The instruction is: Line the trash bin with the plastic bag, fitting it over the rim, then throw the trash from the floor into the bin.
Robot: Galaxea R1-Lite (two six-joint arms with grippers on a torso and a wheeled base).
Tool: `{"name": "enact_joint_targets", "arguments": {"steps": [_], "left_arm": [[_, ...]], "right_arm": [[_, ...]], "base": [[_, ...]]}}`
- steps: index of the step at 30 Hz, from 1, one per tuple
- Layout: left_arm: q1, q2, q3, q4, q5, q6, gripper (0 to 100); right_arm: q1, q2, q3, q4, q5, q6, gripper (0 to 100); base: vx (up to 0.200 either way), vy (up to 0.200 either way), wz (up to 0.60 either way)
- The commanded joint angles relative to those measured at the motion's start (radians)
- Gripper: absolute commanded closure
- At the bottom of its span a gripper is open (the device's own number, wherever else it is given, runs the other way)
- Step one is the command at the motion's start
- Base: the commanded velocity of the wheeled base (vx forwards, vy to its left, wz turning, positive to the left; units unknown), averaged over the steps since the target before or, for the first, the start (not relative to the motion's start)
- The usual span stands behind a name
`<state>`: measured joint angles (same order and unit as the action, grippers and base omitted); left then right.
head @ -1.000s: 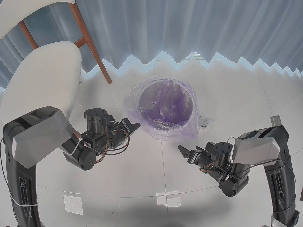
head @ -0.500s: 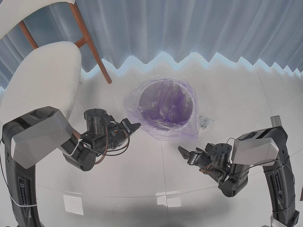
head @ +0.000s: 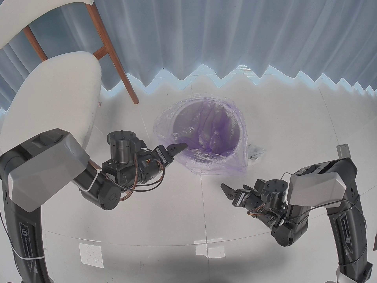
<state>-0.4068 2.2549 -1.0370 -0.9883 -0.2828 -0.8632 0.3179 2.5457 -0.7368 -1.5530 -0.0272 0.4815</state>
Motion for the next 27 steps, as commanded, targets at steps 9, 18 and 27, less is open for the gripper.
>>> {"name": "enact_joint_targets", "arguments": {"steps": [9,18,27], "left_arm": [[-0.024,0.057,-0.164,0.120,0.001,0.021,100],[-0.024,0.078,-0.141,0.112,0.019,0.023,100],[-0.041,-0.015,-0.032,0.083,0.063,0.024,100]], "right_arm": [[0.000,0.002,0.000,-0.016,0.000,0.000,0],[0.000,0.011,-0.003,-0.016,0.000,0.000,0],[0.001,0.021,-0.004,-0.016,0.000,-0.001,0]], "base": [[0.000,0.000,0.00],[0.000,0.000,0.00],[0.000,0.000,0.00]]}}
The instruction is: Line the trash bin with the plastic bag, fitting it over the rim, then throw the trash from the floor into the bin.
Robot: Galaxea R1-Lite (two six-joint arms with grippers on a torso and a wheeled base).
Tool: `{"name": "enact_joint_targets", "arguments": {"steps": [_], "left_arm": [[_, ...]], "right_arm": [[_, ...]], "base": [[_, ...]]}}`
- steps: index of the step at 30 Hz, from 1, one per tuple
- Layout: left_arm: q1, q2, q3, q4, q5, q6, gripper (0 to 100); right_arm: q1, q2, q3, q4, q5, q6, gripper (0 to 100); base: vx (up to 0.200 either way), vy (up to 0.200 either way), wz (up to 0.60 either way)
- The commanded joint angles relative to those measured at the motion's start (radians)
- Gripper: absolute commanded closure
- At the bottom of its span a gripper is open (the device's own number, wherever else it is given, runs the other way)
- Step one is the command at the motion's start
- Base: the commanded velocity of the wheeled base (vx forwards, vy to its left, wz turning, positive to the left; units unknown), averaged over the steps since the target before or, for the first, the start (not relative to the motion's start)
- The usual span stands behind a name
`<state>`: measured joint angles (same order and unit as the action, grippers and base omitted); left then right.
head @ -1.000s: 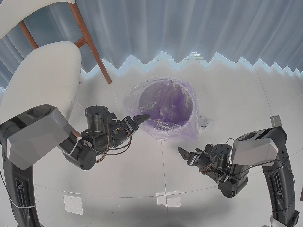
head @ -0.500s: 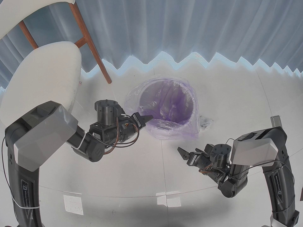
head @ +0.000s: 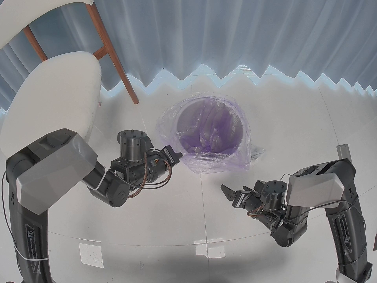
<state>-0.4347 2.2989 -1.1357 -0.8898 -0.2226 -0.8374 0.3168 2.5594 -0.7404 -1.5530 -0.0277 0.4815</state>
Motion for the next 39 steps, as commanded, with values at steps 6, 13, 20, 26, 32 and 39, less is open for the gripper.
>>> {"name": "enact_joint_targets", "arguments": {"steps": [6,13,20,26,32,39], "left_arm": [[-0.030,-0.062,0.145,-0.095,0.017,0.015,100],[-0.015,0.004,0.174,-0.104,0.031,0.121,100],[-0.003,0.120,0.169,-0.227,0.058,0.173,100],[0.001,0.151,0.160,-0.256,0.060,0.199,100],[0.011,0.182,0.131,-0.251,0.061,0.198,100],[0.027,0.214,0.073,-0.251,0.106,0.196,100]], "right_arm": [[0.002,0.010,0.000,-0.016,-0.001,-0.017,0],[0.002,0.018,-0.002,-0.016,-0.001,-0.017,0],[0.002,0.035,-0.007,-0.016,-0.001,-0.018,0],[0.002,0.036,-0.013,-0.016,-0.001,-0.017,0],[0.002,0.055,-0.027,-0.016,-0.001,-0.017,0],[0.001,0.064,-0.028,-0.016,-0.001,-0.017,0]], "base": [[0.000,0.000,0.00],[0.000,0.000,0.00],[0.000,0.000,0.00],[0.000,0.000,0.00],[0.000,0.000,0.00],[0.000,0.000,0.00]]}}
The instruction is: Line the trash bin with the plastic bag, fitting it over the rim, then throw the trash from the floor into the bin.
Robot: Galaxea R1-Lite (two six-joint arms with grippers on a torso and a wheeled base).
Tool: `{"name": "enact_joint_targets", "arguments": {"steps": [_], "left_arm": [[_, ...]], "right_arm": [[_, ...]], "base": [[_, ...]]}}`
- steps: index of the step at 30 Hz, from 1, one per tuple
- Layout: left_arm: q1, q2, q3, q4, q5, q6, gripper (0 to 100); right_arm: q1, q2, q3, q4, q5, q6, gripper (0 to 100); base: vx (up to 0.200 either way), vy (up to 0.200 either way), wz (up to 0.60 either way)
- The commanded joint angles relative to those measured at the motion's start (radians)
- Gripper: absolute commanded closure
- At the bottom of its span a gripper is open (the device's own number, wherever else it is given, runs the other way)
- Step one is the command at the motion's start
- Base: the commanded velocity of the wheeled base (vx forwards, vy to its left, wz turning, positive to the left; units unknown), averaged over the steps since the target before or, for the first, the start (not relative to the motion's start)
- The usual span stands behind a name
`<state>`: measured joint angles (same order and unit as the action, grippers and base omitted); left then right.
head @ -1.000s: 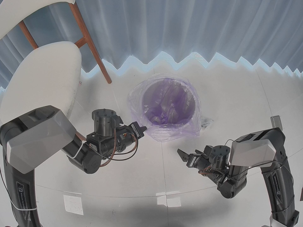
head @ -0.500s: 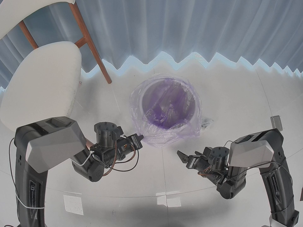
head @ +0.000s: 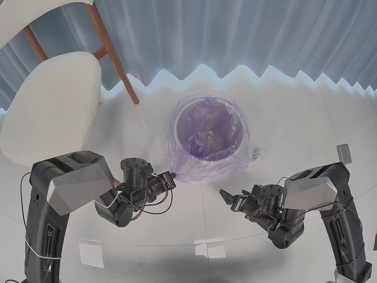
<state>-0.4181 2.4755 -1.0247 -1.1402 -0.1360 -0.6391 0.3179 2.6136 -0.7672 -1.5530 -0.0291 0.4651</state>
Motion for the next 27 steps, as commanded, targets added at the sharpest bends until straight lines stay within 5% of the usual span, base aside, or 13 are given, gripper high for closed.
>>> {"name": "enact_joint_targets", "arguments": {"steps": [1,21,22,27], "left_arm": [[0.012,0.046,-0.049,-0.001,0.027,-0.002,100],[0.016,0.072,-0.094,-0.012,0.050,-0.089,100],[0.013,0.066,-0.069,-0.018,0.050,-0.089,0],[0.002,0.017,0.023,-0.159,0.050,-0.077,0]], "right_arm": [[0.000,0.009,-0.001,-0.016,0.000,0.000,0],[0.000,0.009,-0.001,-0.016,0.000,-0.002,0],[0.000,0.009,0.000,-0.016,0.000,0.000,0],[0.001,0.017,0.000,-0.016,0.000,0.000,0]], "base": [[0.000,0.000,0.00],[0.000,0.000,0.00],[0.000,0.000,0.00],[0.000,0.000,0.00]]}}
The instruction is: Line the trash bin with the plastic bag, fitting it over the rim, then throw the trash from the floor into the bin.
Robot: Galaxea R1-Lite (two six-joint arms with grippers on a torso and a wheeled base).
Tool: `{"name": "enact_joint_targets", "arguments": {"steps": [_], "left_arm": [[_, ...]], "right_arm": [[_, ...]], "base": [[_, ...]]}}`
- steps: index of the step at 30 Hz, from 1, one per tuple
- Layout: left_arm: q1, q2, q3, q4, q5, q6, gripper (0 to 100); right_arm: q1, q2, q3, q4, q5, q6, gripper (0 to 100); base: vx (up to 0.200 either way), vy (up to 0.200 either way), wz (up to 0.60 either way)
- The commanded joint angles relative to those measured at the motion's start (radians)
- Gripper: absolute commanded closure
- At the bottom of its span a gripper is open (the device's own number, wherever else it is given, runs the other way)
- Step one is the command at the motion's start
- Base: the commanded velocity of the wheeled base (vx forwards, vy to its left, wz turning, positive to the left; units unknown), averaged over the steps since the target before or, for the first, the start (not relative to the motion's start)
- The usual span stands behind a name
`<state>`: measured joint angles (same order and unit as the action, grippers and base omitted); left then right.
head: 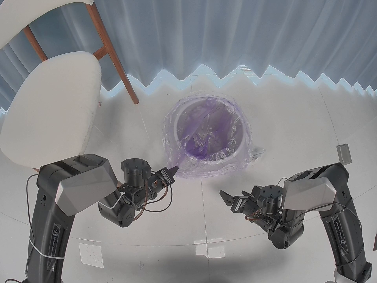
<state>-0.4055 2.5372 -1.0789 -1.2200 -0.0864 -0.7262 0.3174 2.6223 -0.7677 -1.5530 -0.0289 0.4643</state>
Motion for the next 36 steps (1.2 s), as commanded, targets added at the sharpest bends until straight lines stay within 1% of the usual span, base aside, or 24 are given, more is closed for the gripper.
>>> {"name": "enact_joint_targets", "arguments": {"steps": [1,4,7,11,12,13,15,18,19,20,23,24,25,27,28,29,31,34,35,36], "left_arm": [[-0.018,-0.061,0.111,-0.122,-0.001,0.013,0],[-0.032,-0.146,0.214,-0.223,-0.013,0.051,0],[-0.035,-0.242,0.292,-0.285,-0.046,0.136,0],[-0.039,-0.362,0.376,-0.285,-0.075,0.275,0],[-0.039,-0.367,0.378,-0.285,-0.076,0.278,0],[-0.044,-0.405,0.393,-0.283,-0.092,0.300,0],[-0.049,-0.431,0.387,-0.263,-0.119,0.303,0],[-0.038,-0.451,0.344,-0.173,-0.139,0.320,0],[-0.035,-0.456,0.317,-0.135,-0.138,0.329,0],[-0.035,-0.456,0.312,-0.130,-0.138,0.330,0],[-0.035,-0.463,0.218,-0.035,-0.118,0.349,0],[-0.035,-0.463,0.218,-0.035,-0.118,0.349,0],[-0.042,-0.462,0.149,0.050,-0.073,0.376,0],[-0.050,-0.460,0.080,0.155,0.002,0.401,0],[-0.050,-0.460,0.080,0.155,0.002,0.401,0],[-0.061,-0.454,0.020,0.244,0.057,0.415,0],[-0.062,-0.449,-0.016,0.292,0.057,0.418,0],[-0.058,-0.413,-0.091,0.339,0.022,0.478,0],[-0.058,-0.413,-0.091,0.339,0.022,0.478,0],[-0.050,-0.357,-0.161,0.353,0.019,0.556,0]], "right_arm": [[0.002,0.013,-0.001,-0.016,0.000,0.001,0],[0.000,0.016,-0.004,-0.016,0.000,0.005,0],[0.000,0.024,-0.004,-0.018,0.000,0.010,0],[0.000,0.015,-0.004,-0.018,-0.002,0.010,0],[0.000,0.013,-0.004,-0.018,-0.002,0.010,0],[0.002,0.007,-0.001,-0.018,-0.002,0.013,0],[0.003,0.005,0.002,-0.018,-0.002,0.019,0],[0.011,0.005,0.004,-0.018,-0.002,0.020,0],[0.012,0.005,0.004,-0.018,-0.003,0.020,0],[0.012,0.005,0.004,-0.018,-0.003,0.020,0],[0.012,0.010,0.004,-0.018,-0.005,0.022,0],[0.012,0.010,0.004,-0.018,-0.005,0.022,0],[0.009,0.012,-0.001,-0.018,-0.012,0.025,0],[0.009,0.010,-0.009,-0.018,-0.029,0.042,0],[0.009,0.010,-0.009,-0.018,-0.029,0.042,0],[0.009,0.005,-0.015,-0.018,-0.035,0.070,0],[0.011,-0.002,-0.015,-0.018,-0.035,0.094,0],[0.015,-0.013,-0.015,-0.018,-0.035,0.113,0],[0.015,-0.013,-0.013,-0.018,-0.035,0.113,0],[0.023,-0.013,-0.013,-0.018,-0.035,0.116,0]], "base": [[0.000,0.000,0.00],[0.000,0.000,0.00],[0.000,0.000,0.00],[0.000,0.000,0.00],[0.000,0.000,0.00],[0.200,0.000,0.00],[0.200,0.000,0.00],[0.200,0.000,0.00],[0.200,0.000,0.00],[0.200,0.000,0.00],[0.200,0.000,0.00],[0.200,0.000,0.00],[0.200,0.000,0.00],[0.100,0.000,0.00],[0.000,0.000,0.00],[0.000,0.000,0.00],[0.000,0.000,0.00],[0.000,0.000,0.00],[0.000,0.000,0.00],[0.000,0.000,0.00]]}}
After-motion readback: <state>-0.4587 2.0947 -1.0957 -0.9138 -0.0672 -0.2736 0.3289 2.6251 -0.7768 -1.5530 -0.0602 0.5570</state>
